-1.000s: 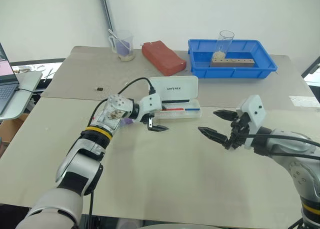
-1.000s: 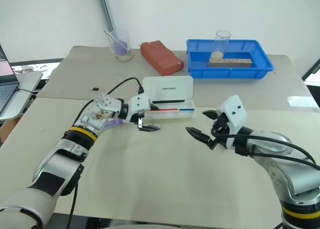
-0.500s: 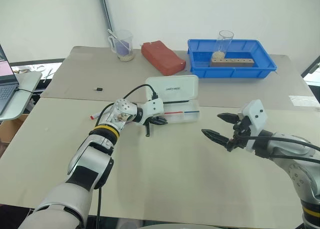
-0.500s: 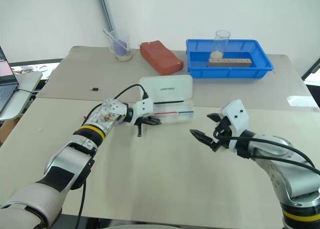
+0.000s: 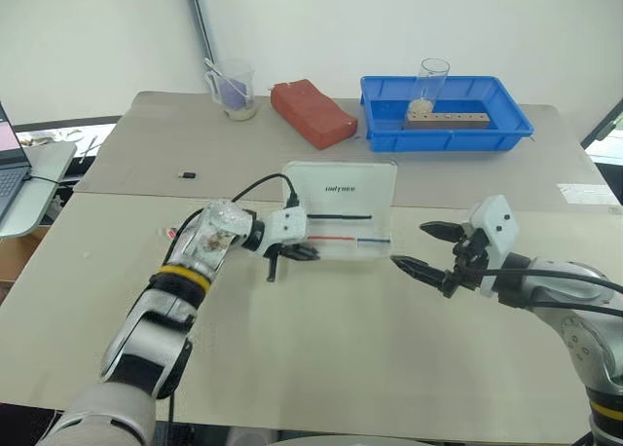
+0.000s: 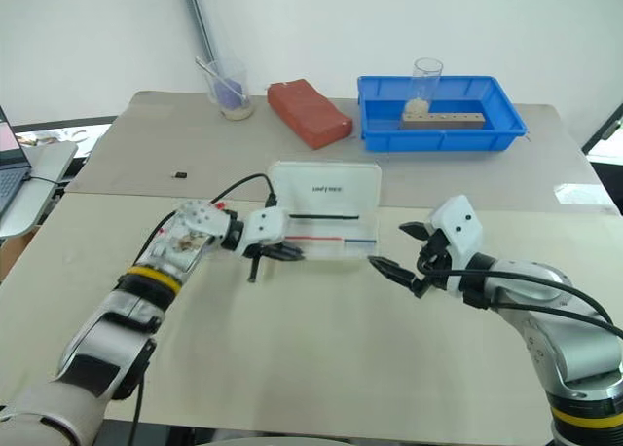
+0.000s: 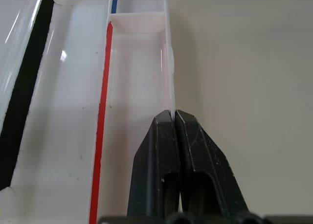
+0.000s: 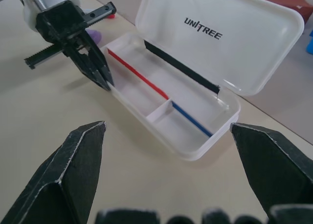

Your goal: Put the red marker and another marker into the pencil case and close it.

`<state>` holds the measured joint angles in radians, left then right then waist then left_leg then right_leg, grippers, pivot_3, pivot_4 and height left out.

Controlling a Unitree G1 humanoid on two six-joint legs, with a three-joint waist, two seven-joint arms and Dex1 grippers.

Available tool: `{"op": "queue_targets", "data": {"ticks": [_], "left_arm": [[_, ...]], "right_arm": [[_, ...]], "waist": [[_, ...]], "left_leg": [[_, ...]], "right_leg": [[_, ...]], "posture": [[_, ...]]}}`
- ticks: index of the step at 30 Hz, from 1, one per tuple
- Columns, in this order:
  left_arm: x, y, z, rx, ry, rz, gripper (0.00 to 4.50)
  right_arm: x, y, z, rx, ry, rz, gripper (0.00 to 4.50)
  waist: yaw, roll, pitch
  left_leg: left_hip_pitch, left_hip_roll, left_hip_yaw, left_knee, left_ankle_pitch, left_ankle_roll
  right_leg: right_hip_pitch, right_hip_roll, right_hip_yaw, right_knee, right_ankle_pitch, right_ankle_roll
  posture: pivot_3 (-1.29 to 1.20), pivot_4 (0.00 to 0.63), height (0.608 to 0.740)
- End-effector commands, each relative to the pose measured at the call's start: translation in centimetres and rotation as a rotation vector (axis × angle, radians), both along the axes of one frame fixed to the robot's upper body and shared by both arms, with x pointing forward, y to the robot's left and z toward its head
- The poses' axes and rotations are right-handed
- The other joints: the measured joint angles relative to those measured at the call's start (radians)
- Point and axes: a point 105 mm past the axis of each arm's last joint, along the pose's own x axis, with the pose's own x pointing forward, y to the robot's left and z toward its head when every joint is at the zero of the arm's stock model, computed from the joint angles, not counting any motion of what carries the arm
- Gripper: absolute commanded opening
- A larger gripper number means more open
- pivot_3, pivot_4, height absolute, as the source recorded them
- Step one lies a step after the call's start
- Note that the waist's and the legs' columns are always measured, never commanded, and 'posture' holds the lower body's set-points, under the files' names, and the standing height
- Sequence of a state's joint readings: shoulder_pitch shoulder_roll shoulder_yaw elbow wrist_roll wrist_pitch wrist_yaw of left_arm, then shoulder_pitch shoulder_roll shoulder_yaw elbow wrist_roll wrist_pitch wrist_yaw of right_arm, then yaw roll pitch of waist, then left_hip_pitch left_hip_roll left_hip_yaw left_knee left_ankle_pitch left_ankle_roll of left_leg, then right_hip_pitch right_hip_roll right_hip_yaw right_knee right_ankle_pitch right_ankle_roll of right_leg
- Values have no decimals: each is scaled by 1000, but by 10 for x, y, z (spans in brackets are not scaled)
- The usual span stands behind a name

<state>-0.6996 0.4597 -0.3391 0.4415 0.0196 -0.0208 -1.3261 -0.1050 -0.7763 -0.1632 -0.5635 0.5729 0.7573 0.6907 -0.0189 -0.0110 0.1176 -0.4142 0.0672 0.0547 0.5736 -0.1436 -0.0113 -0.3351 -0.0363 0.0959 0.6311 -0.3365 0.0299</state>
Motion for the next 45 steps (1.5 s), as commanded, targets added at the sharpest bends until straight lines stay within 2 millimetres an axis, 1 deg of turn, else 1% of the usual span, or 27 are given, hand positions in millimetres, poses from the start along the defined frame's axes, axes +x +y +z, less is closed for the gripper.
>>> {"op": "queue_targets", "data": {"ticks": [1, 3, 5, 7, 8, 11, 16, 20, 26, 28, 29, 30, 31, 34, 36, 37, 39, 42, 45], "left_arm": [[-16, 1, 19, -38, -66, -20, 43], [-22, 3, 17, -27, -92, -20, 43], [-34, 3, 14, -39, -69, -20, 43], [-47, 2, 7, -30, -44, -36, 43], [-49, 1, 4, -25, -43, -35, 43], [-52, 2, -3, -15, -42, -23, 43], [-51, 3, -8, -9, -35, -7, 43], [-55, 5, -13, 6, -34, -27, 43], [-58, 3, -14, -1, -15, -31, 43], [-58, 5, -15, 1, -11, -27, 648], [-58, 5, -16, 2, -9, -24, 880], [-58, 6, -17, 3, -6, -21, 1529], [-58, 6, -17, 4, -6, -20, 1784], [-59, 7, -17, -1, -4, -19, 2986], [-61, 7, -14, -10, -5, -20, 3900], [-62, 8, -12, -14, -7, -19, 4439], [-62, 12, 0, -35, -26, -5, 4439], [-61, 20, 31, -125, -47, 56, 4439], [-64, 33, 56, -163, -46, 124, 4439]], "right_arm": [[-12, 9, 8, -16, -21, 78, 4500], [-19, 11, 6, -27, -3, 110, 4500], [-28, 13, 5, -27, 18, 146, 4500], [-35, 15, 2, -36, 44, 180, 4500], [-38, 15, 0, -52, 52, 196, 4500], [-40, 15, -5, -69, 68, 213, 4500], [-38, 15, -8, -70, 75, 226, 4500], [-34, 15, -9, -69, 68, 220, 4500], [-30, 16, -8, -68, 63, 226, 4500], [-29, 17, -6, -68, 62, 228, 4500], [-28, 17, -6, -68, 61, 228, 4500], [-27, 17, -5, -67, 59, 229, 4500], [-26, 17, -4, -67, 58, 229, 4500], [-25, 18, -2, -67, 55, 234, 4500], [-24, 18, 0, -68, 55, 238, 4500], [-24, 18, 0, -69, 55, 242, 4500], [-24, 20, 3, -67, 54, 254, 4500], [-26, 23, 6, -74, 53, 281, 4500], [-28, 27, 9, -62, 55, 308, 4500]], "waist": [[2, 0, 0], [10, 0, 0], [15, 0, 0], [15, 0, 0], [14, 0, 0], [13, 0, 0], [8, -1, 1], [7, -2, 1], [8, -1, 1], [7, -1, 1], [7, -1, 1], [7, -1, 1], [7, -1, 1], [7, 0, 0], [8, 0, 0], [7, 0, 0], [7, 1, 0], [5, 1, 0], [4, 1, 0]], "left_leg": [[0, 0, 0, 0, 0, 0], [0, 0, 0, 1, 0, 0], [0, 0, 0, 2, 0, 0], [-1, -1, 0, 2, 0, 0], [-1, -1, 1, 2, 0, 0], [-1, 0, 0, 2, 0, 1], [-1, -1, 0, 2, 0, 1], [-1, -1, 0, 2, 0, 1], [0, -1, 0, 2, 0, 1], [-1, -1, 0, 2, 0, 1], [-1, -1, 0, 2, 0, 1], [-1, 0, 0, 2, 0, 1], [0, -1, 0, 2, 0, 1], [0, 0, 0, 2, 0, 1], [0, -1, 0, 2, 0, 1], [0, -1, 0, 2, 0, 1], [0, 0, 0, 2, 0, 1], [-1, 0, 0, 2, 0, 1], [0, 0, 0, 2, 0, 1]], "right_leg": [[0, 0, 0, 0, 0, 0], [0, 0, 0, 0, 0, 0], [2, 0, 0, 0, 0, 0], [3, -2, 0, -1, 0, 0], [2, -2, 1, -1, 0, 0], [2, -1, 0, -1, 0, 0], [2, -1, 0, -1, 0, 0], [2, -1, 0, -1, 0, 0], [2, -1, 0, -1, 0, 0], [2, -1, 0, -1, 0, 0], [2, -1, 1, -1, 0, 0], [2, -1, 1, -1, 0, 0], [2, -1, 1, -1, 0, 0], [2, -1, 1, -1, 0, 0], [2, -1, 0, -1, 0, 0], [2, -1, 0, -1, 0, 0], [2, -1, 1, -1, 0, 0], [1, -1, 1, 0, 0, 0], [1, -1, 1, 0, 0, 0]], "posture": [[0, 150, 740], [0, 150, 740], [0, 150, 740], [0, 150, 740], [0, 150, 740], [0, 150, 740], [0, 150, 740], [0, 150, 740], [0, 150, 740], [0, 150, 740], [0, 150, 740], [0, 150, 740], [0, 150, 740], [0, 150, 740], [0, 150, 740], [0, 150, 740], [0, 150, 740], [0, 150, 740], [0, 150, 740]]}}
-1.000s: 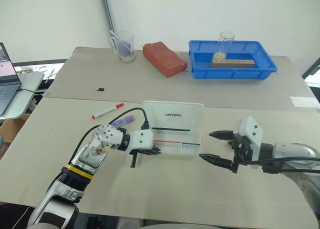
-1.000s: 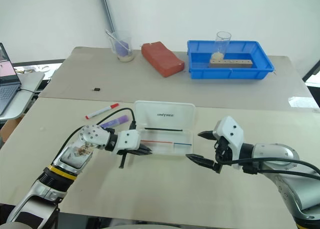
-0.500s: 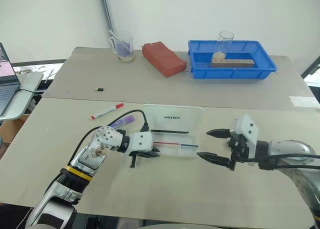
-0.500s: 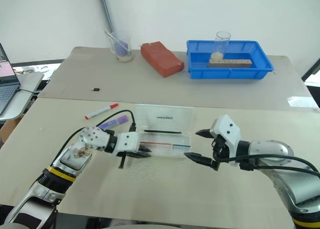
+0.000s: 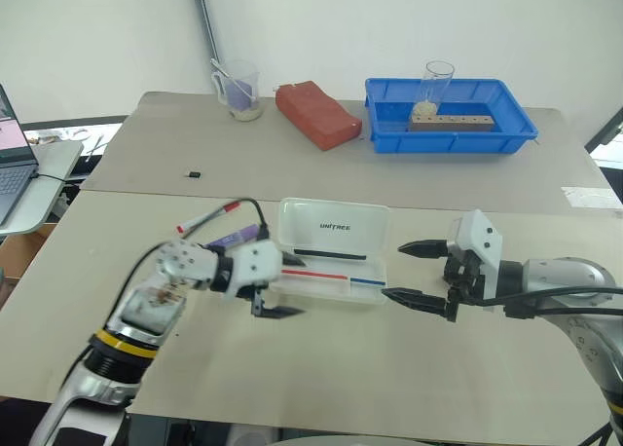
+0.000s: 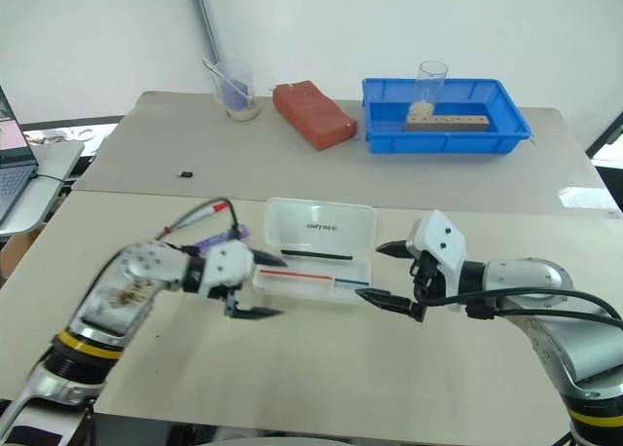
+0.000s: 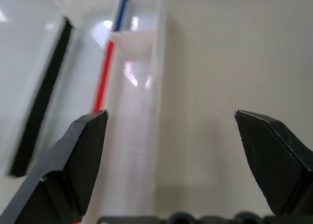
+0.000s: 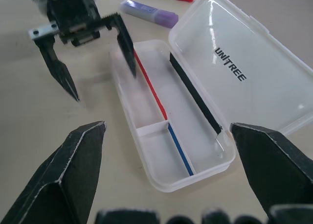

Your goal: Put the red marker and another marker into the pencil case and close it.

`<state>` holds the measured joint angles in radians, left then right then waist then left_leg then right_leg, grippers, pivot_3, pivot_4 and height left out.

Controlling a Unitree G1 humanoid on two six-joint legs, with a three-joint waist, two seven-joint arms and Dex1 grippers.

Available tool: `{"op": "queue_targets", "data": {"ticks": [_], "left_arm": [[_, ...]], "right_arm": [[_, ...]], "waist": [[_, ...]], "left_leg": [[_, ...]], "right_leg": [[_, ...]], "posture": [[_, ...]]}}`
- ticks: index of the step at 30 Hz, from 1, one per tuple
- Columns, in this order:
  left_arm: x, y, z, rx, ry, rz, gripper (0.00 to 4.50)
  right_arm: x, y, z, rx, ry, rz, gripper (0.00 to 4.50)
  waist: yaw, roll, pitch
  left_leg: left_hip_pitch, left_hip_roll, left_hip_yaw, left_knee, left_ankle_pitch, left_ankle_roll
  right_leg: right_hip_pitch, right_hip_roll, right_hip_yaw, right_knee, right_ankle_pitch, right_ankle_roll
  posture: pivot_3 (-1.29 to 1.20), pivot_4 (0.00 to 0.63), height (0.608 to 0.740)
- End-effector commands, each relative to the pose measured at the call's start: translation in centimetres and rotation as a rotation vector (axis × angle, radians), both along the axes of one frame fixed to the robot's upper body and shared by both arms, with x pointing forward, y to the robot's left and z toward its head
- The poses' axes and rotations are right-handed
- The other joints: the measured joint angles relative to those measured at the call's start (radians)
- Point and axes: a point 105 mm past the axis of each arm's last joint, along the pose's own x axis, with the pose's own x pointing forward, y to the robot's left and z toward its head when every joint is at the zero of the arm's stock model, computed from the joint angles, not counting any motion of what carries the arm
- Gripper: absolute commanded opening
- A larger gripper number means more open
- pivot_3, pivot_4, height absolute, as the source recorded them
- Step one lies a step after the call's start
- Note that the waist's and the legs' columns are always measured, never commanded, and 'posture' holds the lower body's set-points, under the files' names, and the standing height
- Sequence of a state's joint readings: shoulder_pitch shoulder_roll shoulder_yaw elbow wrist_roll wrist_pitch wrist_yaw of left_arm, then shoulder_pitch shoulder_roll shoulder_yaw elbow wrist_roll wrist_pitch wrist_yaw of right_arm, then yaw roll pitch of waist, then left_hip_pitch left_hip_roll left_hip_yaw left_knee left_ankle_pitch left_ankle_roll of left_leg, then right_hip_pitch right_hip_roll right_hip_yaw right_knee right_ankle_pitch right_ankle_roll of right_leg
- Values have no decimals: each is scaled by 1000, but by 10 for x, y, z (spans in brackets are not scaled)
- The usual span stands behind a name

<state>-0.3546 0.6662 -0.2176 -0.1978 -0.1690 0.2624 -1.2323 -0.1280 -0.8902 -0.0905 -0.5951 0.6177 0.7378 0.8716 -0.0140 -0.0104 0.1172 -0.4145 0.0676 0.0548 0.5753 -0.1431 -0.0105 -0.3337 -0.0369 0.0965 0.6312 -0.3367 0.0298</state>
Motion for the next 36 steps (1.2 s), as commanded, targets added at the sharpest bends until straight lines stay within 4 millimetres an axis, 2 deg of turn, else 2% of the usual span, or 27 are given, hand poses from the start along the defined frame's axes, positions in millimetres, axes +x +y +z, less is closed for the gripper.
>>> {"op": "queue_targets", "data": {"ticks": [1, 3, 7, 10, 12, 14, 16, 21, 26, 33, 36], "left_arm": [[-4, 16, 36, -54, -29, 77, 4439], [-3, 35, 44, -42, -19, 166, 4439], [24, 88, 53, -76, -42, 454, 4439], [33, 109, 46, -81, -31, 541, 4439], [43, 121, 34, -64, -24, 575, 4439], [50, 128, 27, -39, -41, 584, 4439], [58, 135, 26, -65, -33, 613, 4439], [90, 172, 23, -109, -93, 800, 4439], [110, 182, 11, -143, -49, 888, 4439], [120, 179, -30, -146, 106, 979, 4439], [122, 181, -34, -166, 137, 1017, 3701]], "right_arm": [[-4, 9, 12, 24, -13, 55, 4500], [-3, 15, 17, 41, -22, 75, 4500], [-1, 38, 34, 97, -50, 149, 4500], [0, 50, 44, 122, -55, 197, 4500], [-2, 63, 54, 135, -66, 260, 4500], [-2, 70, 59, 142, -70, 289, 4500], [0, 74, 63, 144, -87, 296, 4500], [6, 84, 73, 166, -133, 283, 4500], [9, 89, 78, 177, -153, 272, 4500], [11, 90, 82, 173, -168, 260, 4500], [10, 89, 84, 171, -168, 252, 4500]], "waist": [[-1, 0, 0], [-2, 0, 0], [-5, 0, 0], [1, -2, 1], [2, -2, 1], [2, -3, 1], [4, -5, 1], [5, -6, 0], [3, -6, 0], [3, -8, -1], [4, -9, -2]], "left_leg": [[0, 0, 0, 0, 0, 0], [1, 0, 0, 0, 0, 0], [2, 1, 0, -1, 0, 0], [5, 1, 0, -1, 0, 0], [5, 1, 1, -1, 0, 0], [5, 0, 3, -2, 0, 0], [5, 1, 3, -2, 0, 0], [1, 1, 3, -3, 0, 0], [-1, 0, 4, -1, 0, 0], [-1, 0, 4, -1, 0, 0], [-2, 0, 3, -1, 0, 0]], "right_leg": [[0, 0, 0, 0, 0, 0], [0, 0, 0, 0, 0, 0], [0, 1, 0, 1, 0, 0], [-2, 0, 0, 0, -1, -1], [-2, -1, -1, 0, -1, -2], [-4, -3, 0, 0, -1, -2], [-3, -3, -2, 0, -1, -3], [-6, -4, -3, 2, -1, -4], [-7, -4, -2, 9, -1, -3], [-11, -2, -3, 13, -1, -3], [-13, -2, -3, 14, -1, -3]], "posture": [[0, 150, 740], [0, 150, 740], [0, 150, 740], [0, 150, 740], [0, 150, 740], [0, 150, 740], [0, 150, 740], [0, 150, 740], [0, 150, 740], [0, 150, 740], [0, 150, 740]]}}
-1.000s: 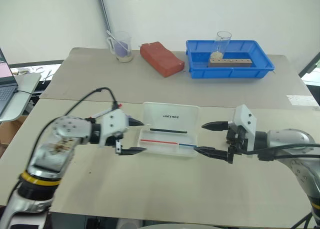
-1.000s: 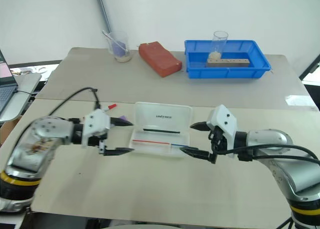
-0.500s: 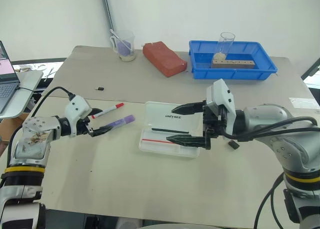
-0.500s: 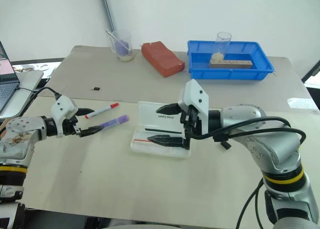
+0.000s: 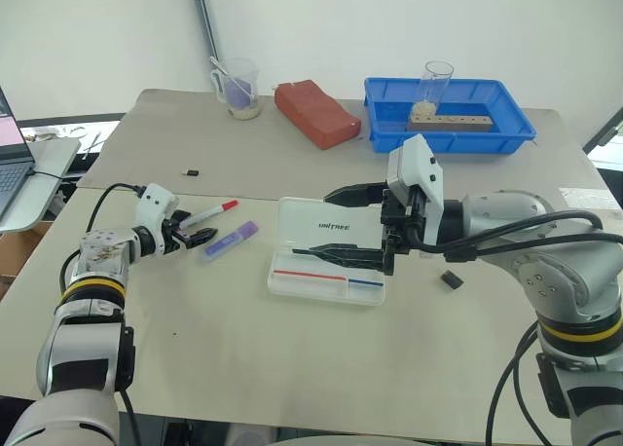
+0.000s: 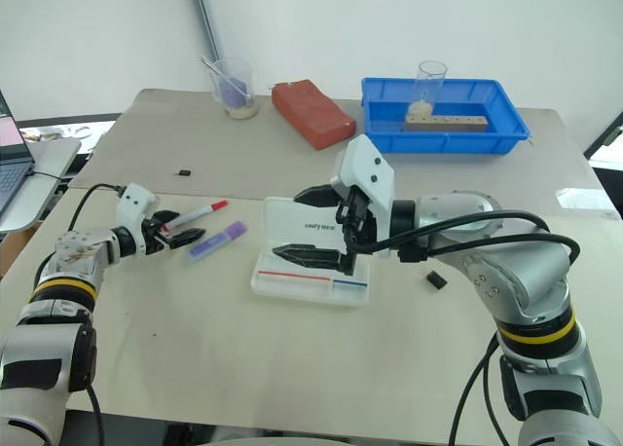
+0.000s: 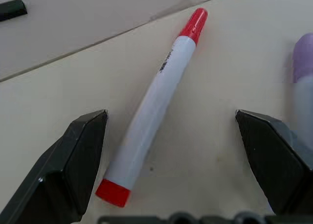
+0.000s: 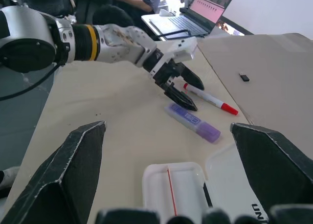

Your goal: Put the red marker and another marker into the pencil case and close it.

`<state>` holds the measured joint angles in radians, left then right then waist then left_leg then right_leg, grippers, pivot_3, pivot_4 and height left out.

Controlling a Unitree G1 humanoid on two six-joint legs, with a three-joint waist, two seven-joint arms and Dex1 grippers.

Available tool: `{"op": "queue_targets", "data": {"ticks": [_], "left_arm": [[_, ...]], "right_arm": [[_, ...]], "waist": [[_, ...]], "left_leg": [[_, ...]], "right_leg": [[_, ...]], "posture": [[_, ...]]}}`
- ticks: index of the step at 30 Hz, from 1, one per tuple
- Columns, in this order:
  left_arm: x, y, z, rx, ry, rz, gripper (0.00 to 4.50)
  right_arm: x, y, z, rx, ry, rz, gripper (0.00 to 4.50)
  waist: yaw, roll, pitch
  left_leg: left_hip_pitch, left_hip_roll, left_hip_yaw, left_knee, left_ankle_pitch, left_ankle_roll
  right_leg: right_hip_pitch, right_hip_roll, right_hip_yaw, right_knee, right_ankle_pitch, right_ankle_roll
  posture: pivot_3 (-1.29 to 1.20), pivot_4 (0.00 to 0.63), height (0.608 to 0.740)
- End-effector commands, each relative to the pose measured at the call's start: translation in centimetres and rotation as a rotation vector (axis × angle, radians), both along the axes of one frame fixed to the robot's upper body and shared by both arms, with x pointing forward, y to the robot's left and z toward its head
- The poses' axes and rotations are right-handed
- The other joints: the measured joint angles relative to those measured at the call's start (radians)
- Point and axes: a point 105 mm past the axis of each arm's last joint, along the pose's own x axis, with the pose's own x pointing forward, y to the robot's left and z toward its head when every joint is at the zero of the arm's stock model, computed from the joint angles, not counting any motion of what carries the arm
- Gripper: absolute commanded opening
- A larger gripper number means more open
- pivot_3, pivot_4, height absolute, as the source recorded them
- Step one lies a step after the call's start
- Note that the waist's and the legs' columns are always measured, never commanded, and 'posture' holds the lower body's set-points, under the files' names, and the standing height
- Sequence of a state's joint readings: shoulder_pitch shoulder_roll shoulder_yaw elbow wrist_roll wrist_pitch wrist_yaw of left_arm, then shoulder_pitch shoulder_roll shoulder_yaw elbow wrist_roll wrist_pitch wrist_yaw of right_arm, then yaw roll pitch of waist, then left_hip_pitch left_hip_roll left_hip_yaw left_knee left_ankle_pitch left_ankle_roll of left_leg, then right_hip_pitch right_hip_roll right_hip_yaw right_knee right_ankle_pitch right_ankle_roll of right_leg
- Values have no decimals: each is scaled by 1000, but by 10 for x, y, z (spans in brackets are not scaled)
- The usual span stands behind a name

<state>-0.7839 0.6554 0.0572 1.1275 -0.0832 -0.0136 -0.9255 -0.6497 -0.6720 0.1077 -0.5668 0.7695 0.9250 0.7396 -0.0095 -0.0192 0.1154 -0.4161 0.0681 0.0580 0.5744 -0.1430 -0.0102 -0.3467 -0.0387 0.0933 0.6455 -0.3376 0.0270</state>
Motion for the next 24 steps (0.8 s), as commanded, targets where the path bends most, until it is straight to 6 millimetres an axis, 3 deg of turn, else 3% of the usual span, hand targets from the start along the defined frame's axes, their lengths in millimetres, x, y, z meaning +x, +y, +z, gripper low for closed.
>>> {"op": "queue_targets", "data": {"ticks": [1, 7, 8, 13, 16, 18, 21, 24], "left_arm": [[3, 8, 1, -11, 8, 59, 3247], [0, 15, -3, 21, 24, 76, 375], [0, 16, -3, 22, 23, 80, 176], [3, 21, 13, 26, -34, 76, 193], [8, 13, 55, 8, -158, -22, 193], [1, -2, 83, 36, -226, -173, 193], [-28, -38, 115, 97, -260, -426, 193], [-67, -86, 129, 147, -223, -689, 193]], "right_arm": [[-4, 0, 11, 9, -44, -2, 4500], [-4, -2, 10, 8, -43, -21, 4500], [-4, -2, 10, 8, -43, -22, 4500], [-1, -3, 10, 6, -48, -36, 4500], [1, -15, 8, -2, -49, -81, 4500], [1, -27, 4, -15, -44, -115, 4500], [-2, -47, -9, -69, -19, -172, 4500], [-7, -63, -25, -119, 13, -215, 4500]], "waist": [[-1, 0, 0], [-2, 1, -1], [-2, 1, -1], [-3, 1, -1], [-3, 0, 0], [1, -1, 0], [1, -1, -1], [0, 1, -2]], "left_leg": [[0, 0, 0, 0, 0, 0], [0, 0, 0, 0, 0, 0], [0, 0, 0, 0, 0, 0], [0, 0, 0, 0, 0, 0], [-1, 0, 0, 0, 0, 0], [-4, 1, 0, 0, 0, 0], [-6, 1, 1, 0, 0, 0], [-5, 1, 2, 0, 0, 0]], "right_leg": [[-2, 0, 0, 0, 0, 0], [-2, 0, 0, 1, 0, 0], [-2, 0, 0, 1, 0, 0], [-2, 0, 1, 2, 0, 0], [-3, 0, 0, 2, 0, 0], [-5, 1, -1, 2, 0, 0], [-4, -1, -1, 1, 0, 0], [-3, -2, 0, 0, 0, 0]], "posture": [[0, 150, 740], [0, 150, 740], [0, 150, 740], [0, 150, 740], [0, 150, 740], [0, 150, 740], [0, 150, 740], [0, 150, 740]]}}
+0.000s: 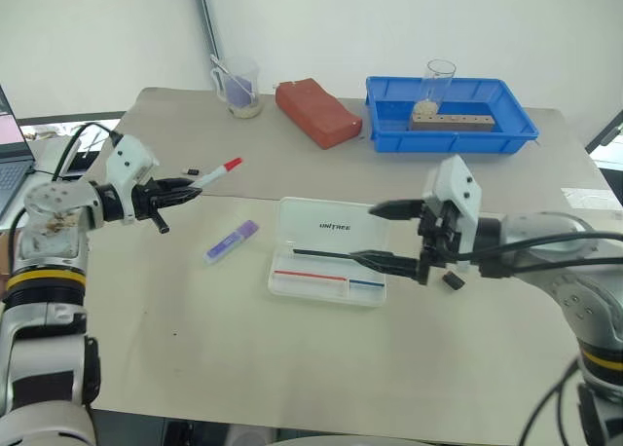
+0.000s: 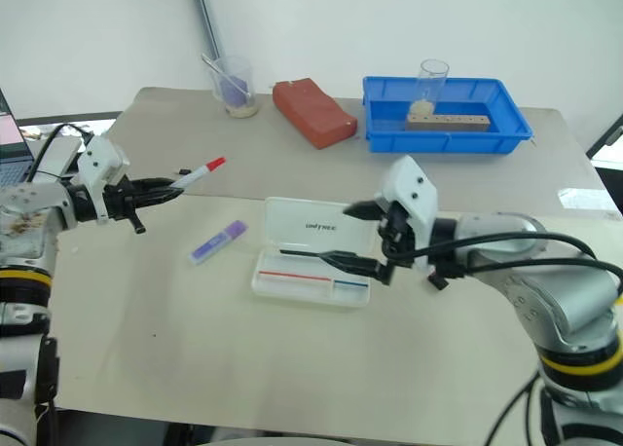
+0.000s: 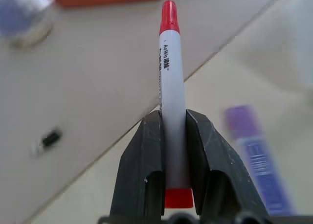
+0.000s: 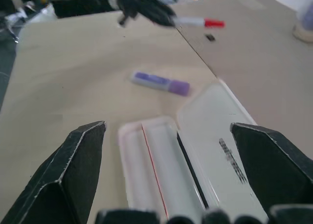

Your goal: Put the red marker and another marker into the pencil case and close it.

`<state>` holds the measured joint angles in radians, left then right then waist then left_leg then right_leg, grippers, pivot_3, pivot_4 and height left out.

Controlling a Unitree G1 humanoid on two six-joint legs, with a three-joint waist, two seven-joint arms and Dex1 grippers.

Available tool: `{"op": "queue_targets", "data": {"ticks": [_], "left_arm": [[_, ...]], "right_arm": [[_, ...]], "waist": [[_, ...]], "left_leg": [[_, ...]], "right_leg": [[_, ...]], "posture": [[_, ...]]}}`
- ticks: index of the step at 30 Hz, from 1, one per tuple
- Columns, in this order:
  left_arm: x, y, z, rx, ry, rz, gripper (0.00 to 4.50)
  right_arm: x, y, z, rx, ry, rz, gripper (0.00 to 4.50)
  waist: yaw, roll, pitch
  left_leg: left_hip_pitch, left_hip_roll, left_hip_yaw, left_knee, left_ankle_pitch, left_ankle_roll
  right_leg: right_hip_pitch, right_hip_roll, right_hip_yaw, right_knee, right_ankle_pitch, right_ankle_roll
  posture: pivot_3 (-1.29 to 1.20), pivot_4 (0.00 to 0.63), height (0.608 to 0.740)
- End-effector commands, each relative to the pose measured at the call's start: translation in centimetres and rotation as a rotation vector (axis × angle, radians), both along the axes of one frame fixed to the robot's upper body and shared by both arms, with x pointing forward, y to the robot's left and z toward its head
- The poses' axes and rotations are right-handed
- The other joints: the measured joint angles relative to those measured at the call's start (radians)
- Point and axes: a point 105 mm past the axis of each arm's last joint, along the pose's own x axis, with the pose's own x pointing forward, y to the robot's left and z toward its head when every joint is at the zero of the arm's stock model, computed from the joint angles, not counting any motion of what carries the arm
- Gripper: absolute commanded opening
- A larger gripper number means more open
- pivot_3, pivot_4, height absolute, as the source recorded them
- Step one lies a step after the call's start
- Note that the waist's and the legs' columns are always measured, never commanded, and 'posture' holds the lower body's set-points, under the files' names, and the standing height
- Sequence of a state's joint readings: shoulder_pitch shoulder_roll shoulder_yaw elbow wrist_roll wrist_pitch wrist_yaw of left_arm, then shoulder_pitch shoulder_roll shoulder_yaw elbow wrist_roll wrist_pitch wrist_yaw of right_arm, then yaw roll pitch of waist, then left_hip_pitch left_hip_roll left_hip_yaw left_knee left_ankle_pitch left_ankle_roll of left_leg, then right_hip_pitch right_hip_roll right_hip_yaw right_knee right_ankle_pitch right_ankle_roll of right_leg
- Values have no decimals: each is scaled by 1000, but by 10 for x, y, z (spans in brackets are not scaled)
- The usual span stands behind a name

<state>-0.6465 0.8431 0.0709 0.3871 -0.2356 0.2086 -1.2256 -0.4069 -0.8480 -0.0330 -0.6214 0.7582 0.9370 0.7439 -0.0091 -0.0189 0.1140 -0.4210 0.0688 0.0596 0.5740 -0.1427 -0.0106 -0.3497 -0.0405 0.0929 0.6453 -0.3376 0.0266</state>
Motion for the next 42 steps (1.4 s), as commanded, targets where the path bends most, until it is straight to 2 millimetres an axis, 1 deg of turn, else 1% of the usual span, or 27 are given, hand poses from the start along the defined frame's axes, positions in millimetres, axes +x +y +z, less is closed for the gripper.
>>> {"op": "queue_targets", "data": {"ticks": [1, 3, 4, 6, 9, 12, 14, 18, 21, 24, 26, 28, 29, 30, 31, 33, 34, 35, 37, 40, 42], "left_arm": [[-40, -57, 18, 71, 19, -296, 193], [-55, -78, 17, 93, 41, -390, 193], [-59, -85, 17, 95, 47, -420, 193], [-63, -102, 8, 133, 17, -494, 193], [-54, -131, -22, 152, 4, -545, 193], [-42, -146, -41, 166, -27, -552, 193], [-35, -155, -54, 149, -15, -559, 193], [-28, -157, -71, 175, -4, -580, 193], [-28, -156, -78, 191, 9, -602, 193], [-25, -155, -89, 230, 0, -605, 193], [-24, -156, -92, 218, 2, -604, 193], [-23, -158, -91, 211, -7, -607, 1244], [-22, -159, -89, 206, -11, -611, 1523], [-22, -160, -88, 203, -16, -614, 1902], [-22, -160, -85, 198, -24, -614, 2586], [-22, -161, -82, 190, -33, -614, 3330], [-22, -161, -80, 184, -38, -612, 3923], [-21, -160, -77, 181, -45, -606, 4393], [-20, -154, -66, 173, -64, -585, 4457], [-16, -136, -34, 105, -89, -480, 4457], [-16, -122, -20, 74, -87, -403, 4457]], "right_arm": [[-7, -8, 4, -22, -62, -7, 4500], [-8, -12, 1, -28, -52, -18, 4500], [-8, -13, -1, -29, -50, -23, 4500], [-10, -14, -3, -33, -44, -28, 4500], [-13, -14, -8, -31, -32, -39, 4500], [-15, -14, -11, -28, -24, -53, 4500], [-16, -13, -17, -24, -12, -69, 4500], [-19, -10, -25, -26, 3, -79, 4500], [-20, -9, -27, -26, 4, -81, 4500], [-22, -9, -28, -26, 5, -85, 4500], [-22, -10, -29, -26, 6, -90, 4500], [-23, -10, -30, -26, 6, -95, 4500], [-23, -10, -30, -26, 6, -95, 4500], [-23, -10, -30, -25, 6, -96, 4500], [-23, -10, -31, -25, 6, -96, 4500], [-23, -11, -31, -25, 7, -96, 4500], [-23, -11, -32, -25, 8, -95, 4500], [-23, -11, -32, -25, 9, -94, 4500], [-22, -11, -32, -24, 8, -87, 4500], [-20, -7, -26, -12, -9, -63, 4500], [-19, -3, -21, -1, -21, -39, 4500]], "waist": [[-1, 2, -1], [-5, 4, -2], [-6, 4, -3], [-7, 5, -3], [-2, 6, -3], [-2, 3, -2], [-2, 2, -2], [-3, 2, -2], [-6, 3, -2], [-5, 3, -2], [-2, 3, -2], [0, 2, -2], [0, 2, -2], [0, 2, -2], [-1, 3, -2], [-3, 3, -2], [-3, 3, -2], [-4, 3, -2], [-4, 3, -2], [-8, 2, -2], [-12, 3, -2]], "left_leg": [[0, 0, 0, 0, 0, 0], [2, -1, 0, 0, 0, 0], [3, -1, 0, 0, 0, 0], [5, 0, -1, 0, 0, 0], [6, -1, -2, 1, 0, 1], [5, -2, -3, 1, 0, 1], [4, -2, -3, 2, 0, 1], [5, -2, -4, 3, 0, 1], [5, -2, -4, 2, 0, 1], [5, -2, -4, 2, 0, 1], [5, -2, -4, 2, 0, 1], [4, -2, -4, 2, 0, 1], [4, -2, -4, 3, 0, 1], [4, -2, -4, 3, 0, 1], [4, -2, -4, 3, 0, 1], [5, -2, -4, 3, 0, 1], [5, -2, -4, 3, 0, 1], [5, -2, -5, 2, 0, 1], [5, -2, -5, 2, 0, 1], [5, -2, -5, 2, 0, 1], [5, -1, -5, 2, 0, 1]], "right_leg": [[0, 0, 0, 0, 0, 0], [1, 0, 1, 0, 0, 0], [2, 0, 2, 0, 0, 0], [2, 3, 3, 0, 0, 1], [4, 4, 4, -1, 0, 1], [5, 4, 4, -3, 0, 0], [6, 4, 4, -4, 0, 0], [6, 4, 4, -3, 0, 1], [6, 4, 4, -3, 0, 1], [6, 4, 4, -3, 0, 1], [6, 4, 4, -3, 0, 1], [7, 4, 4, -4, 0, 1], [7, 4, 4, -4, 0, 1], [7, 4, 3, -4, 0, 1], [7, 4, 3, -4, 0, 1], [7, 4, 3, -4, 0, 1], [7, 4, 3, -3, 0, 1], [7, 4, 3, -3, 0, 1], [7, 4, 3, -3, 0, 1], [7, 5, 3, -3, 0, 1], [7, 6, 4, -3, 0, 1]], "posture": [[0, 150, 740], [0, 150, 740], [0, 150, 740], [0, 150, 740], [0, 150, 740], [0, 150, 740], [0, 150, 740], [0, 150, 740], [0, 150, 740], [0, 150, 740], [0, 150, 740], [0, 150, 740], [0, 150, 740], [0, 150, 740], [0, 150, 740], [0, 150, 740], [0, 150, 740], [0, 150, 740], [0, 150, 740], [0, 150, 740], [0, 150, 740]]}}
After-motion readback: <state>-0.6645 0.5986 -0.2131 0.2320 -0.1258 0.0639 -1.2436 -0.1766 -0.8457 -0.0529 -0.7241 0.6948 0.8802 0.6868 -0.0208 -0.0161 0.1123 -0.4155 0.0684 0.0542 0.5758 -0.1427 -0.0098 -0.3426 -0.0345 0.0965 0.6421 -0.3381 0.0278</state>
